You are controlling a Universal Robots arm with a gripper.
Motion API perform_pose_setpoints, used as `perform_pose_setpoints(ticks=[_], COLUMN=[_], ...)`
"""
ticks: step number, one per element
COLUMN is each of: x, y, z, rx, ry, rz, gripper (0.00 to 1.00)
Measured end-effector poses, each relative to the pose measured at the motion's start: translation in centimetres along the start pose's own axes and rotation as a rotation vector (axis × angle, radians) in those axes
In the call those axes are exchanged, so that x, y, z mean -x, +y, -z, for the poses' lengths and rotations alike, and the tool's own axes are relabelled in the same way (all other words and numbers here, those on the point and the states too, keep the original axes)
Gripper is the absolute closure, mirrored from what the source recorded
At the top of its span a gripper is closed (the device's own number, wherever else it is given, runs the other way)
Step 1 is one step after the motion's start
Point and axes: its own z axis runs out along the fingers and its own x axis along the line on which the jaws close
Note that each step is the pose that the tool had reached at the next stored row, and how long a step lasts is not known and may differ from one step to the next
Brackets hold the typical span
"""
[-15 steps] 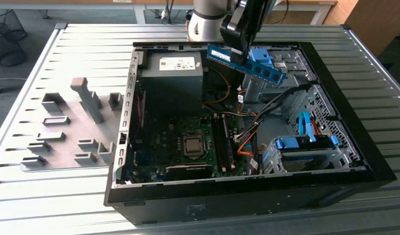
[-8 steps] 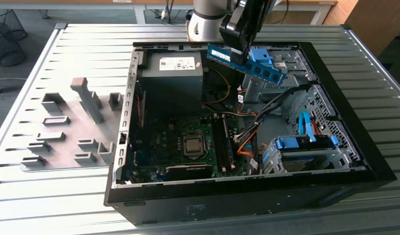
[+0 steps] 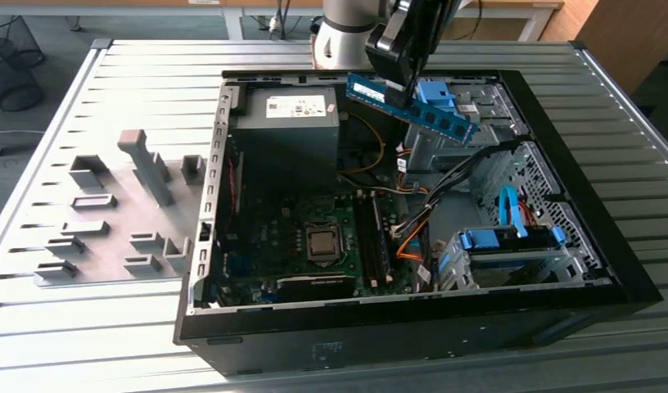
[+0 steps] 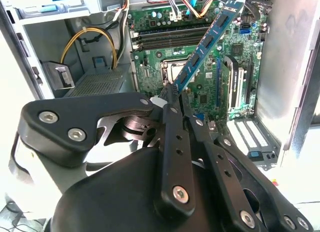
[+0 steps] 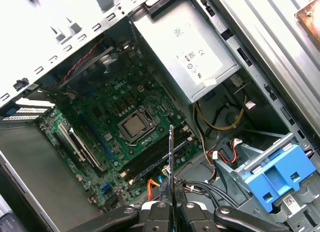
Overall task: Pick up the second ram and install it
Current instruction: 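Insert the second ram into the second slot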
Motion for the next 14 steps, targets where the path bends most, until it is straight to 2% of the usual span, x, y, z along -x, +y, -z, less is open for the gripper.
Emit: perform_pose_setpoints(ticks=[14], x=[0.00], y=[0.00], z=[0.00], rx=[-0.0001], ry=[-0.0002], rz=[-0.019], gripper=[0.86])
